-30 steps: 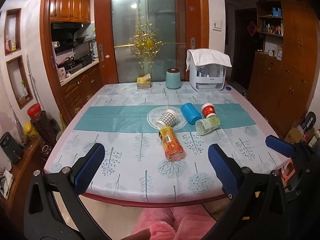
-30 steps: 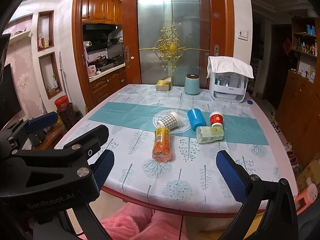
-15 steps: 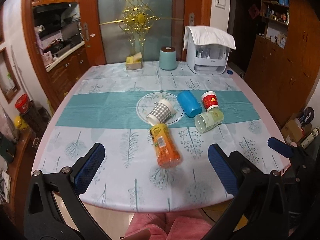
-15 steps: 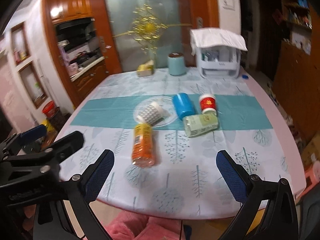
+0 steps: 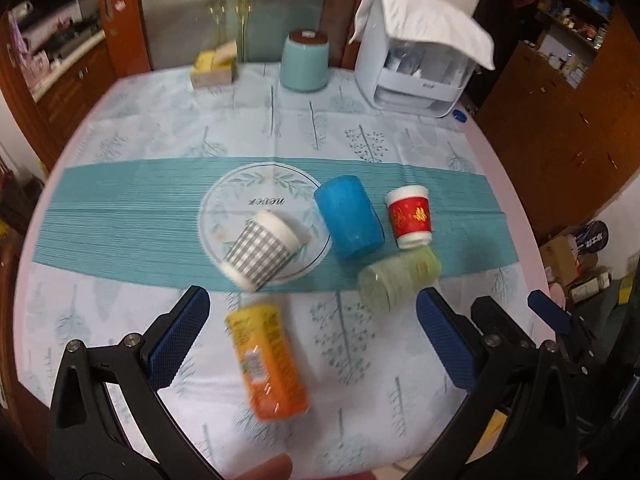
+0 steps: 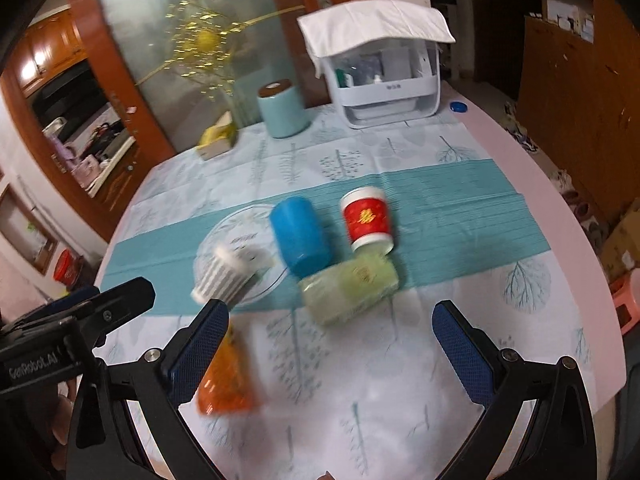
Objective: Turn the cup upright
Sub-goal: 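Reach the left gripper to the blue cup and close on its body, then lift the blue cup with the left gripper and rotate it upright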
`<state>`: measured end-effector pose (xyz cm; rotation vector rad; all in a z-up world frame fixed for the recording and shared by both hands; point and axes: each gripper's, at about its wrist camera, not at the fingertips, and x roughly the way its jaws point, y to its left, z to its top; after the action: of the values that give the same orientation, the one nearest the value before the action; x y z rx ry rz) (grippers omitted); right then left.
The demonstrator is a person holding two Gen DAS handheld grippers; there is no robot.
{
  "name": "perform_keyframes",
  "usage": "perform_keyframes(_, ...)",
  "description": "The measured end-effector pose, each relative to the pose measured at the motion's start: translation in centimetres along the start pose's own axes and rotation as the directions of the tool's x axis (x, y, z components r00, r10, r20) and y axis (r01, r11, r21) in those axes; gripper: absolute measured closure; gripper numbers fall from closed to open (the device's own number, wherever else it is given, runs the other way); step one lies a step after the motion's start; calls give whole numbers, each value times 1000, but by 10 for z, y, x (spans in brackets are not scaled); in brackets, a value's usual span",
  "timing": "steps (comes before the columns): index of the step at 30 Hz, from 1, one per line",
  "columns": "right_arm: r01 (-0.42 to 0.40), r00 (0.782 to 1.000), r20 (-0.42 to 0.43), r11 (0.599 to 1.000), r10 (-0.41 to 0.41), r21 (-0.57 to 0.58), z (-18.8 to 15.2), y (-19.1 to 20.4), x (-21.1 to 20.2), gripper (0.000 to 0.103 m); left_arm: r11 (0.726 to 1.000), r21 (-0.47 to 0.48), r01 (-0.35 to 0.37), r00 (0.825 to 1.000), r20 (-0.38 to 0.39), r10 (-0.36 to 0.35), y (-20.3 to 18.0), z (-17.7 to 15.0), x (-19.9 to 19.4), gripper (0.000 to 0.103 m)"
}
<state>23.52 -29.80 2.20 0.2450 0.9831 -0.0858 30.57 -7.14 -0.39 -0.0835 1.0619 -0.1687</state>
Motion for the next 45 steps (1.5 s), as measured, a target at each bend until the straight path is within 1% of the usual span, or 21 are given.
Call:
perform_keyframes(2,24,1000,-8,1000,-24,9,24,-7,26,0,1000,-24,6,999,-41,-7,-4,23,29,0)
perform_keyframes(3,33,999,-18,999,-33,14,36,-10,41,0,999,-32,8,999,-53,-10,-4,29,40,0)
perform_keyframes(6,19,996,-83,999,-16,37,64,-21,87,0,998,-65,18,993,-118,-25,-9,53,84,0)
perform_keyframes(7,10,994,-106,999,-4,50,72,-27,104,0,996,-82,21,988,-152,-33,-10,61,105,1)
perform_keyframes(10,-9,989,-148,996,22,87,82,-41,138,0,994,-99,35,972,-229,-57,-14,71,146,1)
perform_keyframes(13,-14,983,-179,994,34,109,88,-53,165,0,990,-126,68,949,-299,-103,-19,76,186,1)
perform_keyframes(15,-3,983,-184,994,24,114,88,-61,177,0,986,-148,73,935,-333,-119,-23,78,210,2)
perform_keyframes(17,8,983,-183,992,16,126,86,-68,184,0,986,-151,67,927,-356,-117,-26,77,224,4)
perform_keyframes(21,13,984,-176,985,18,171,79,-89,191,0,994,-108,-8,925,-377,-33,-37,78,247,6)
perform_keyframes(24,24,986,-167,980,10,198,72,-99,187,0,994,-111,-15,918,-396,-30,-39,78,261,13)
perform_keyframes(25,26,986,-166,979,9,202,70,-103,185,0,993,-118,-13,914,-404,-36,-40,77,267,19)
perform_keyframes(26,27,986,-166,978,7,205,69,-105,184,0,992,-130,-6,911,-410,-49,-40,76,270,22)
perform_keyframes(27,31,986,-165,977,5,210,68,-108,184,0,990,-140,-2,908,-415,-57,-40,76,273,22)
perform_keyframes(28,33,986,-165,976,2,214,67,-110,182,0,991,-132,-7,912,-408,-48,-43,77,273,24)
perform_keyframes(29,35,987,-163,975,2,219,65,-113,180,0,993,-121,-1,917,-397,-48,-45,78,271,30)
perform_keyframes(30,34,987,-161,974,3,223,64,-115,179,0,993,-112,40,916,-394,-81,-48,79,271,30)
perform_keyframes(33,28,987,-163,972,10,234,58,-121,171,0,995,-89,36,921,-384,-68,-53,79,266,31)
perform_keyframes(37,25,988,-153,969,13,247,50,-122,155,0,998,-60,32,935,-351,-51,-59,80,246,32)
perform_keyframes(41,8,992,-126,967,25,253,43,-120,129,0,998,-30,51,949,-309,-58,-63,81,208,33)
perform_keyframes(45,-20,995,-85,967,43,255,31,-115,89,0,997,0,74,965,-251,-71,-55,74,145,34)
